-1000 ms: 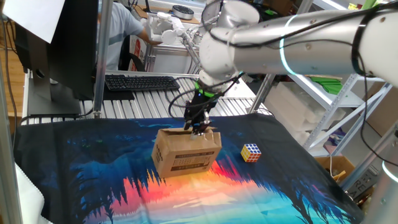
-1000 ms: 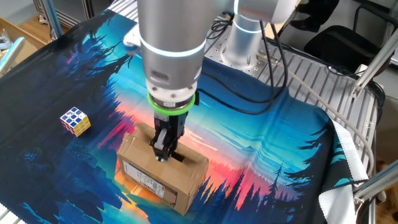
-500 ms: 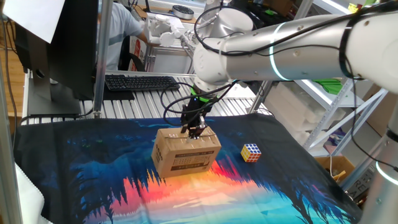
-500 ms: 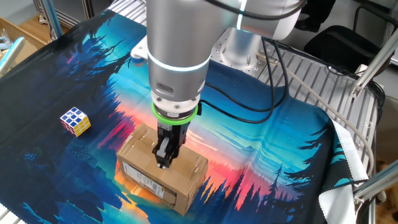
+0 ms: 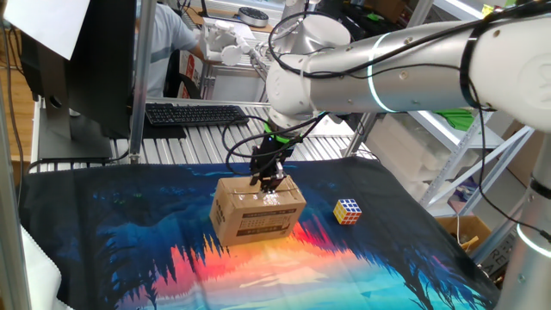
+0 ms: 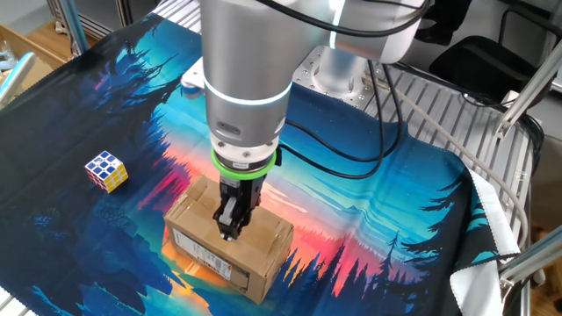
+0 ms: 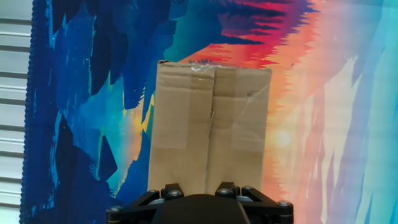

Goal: Cover the box

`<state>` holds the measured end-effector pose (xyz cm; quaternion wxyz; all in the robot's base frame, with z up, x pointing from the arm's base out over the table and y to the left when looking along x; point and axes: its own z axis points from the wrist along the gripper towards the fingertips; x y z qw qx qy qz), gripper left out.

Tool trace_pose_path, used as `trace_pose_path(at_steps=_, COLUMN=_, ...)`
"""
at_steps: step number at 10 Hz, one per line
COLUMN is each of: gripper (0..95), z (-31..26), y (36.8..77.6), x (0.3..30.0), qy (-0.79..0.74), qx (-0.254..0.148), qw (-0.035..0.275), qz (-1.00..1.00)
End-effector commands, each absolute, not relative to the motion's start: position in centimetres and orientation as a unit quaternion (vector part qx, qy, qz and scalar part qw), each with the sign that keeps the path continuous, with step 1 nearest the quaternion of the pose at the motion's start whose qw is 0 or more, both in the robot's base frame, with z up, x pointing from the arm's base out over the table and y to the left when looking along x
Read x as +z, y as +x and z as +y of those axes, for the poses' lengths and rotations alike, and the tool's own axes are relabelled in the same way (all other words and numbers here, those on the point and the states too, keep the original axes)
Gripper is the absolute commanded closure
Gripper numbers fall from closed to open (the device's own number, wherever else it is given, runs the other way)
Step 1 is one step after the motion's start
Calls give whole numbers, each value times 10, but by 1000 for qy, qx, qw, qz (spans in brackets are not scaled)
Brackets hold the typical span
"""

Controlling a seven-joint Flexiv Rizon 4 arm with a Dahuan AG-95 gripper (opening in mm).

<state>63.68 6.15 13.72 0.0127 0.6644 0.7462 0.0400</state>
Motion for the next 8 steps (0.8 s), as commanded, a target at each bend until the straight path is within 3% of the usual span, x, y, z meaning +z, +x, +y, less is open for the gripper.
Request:
trace_pose_path(at_steps=1, gripper=570, z=61, y=638, x=135, qy=664, qx=40, qw=12, qz=746)
trace_pose_path(at_steps=8, gripper=570, z=60, y=635, x=126, qy=664, qx=46, qw=14, qz=746)
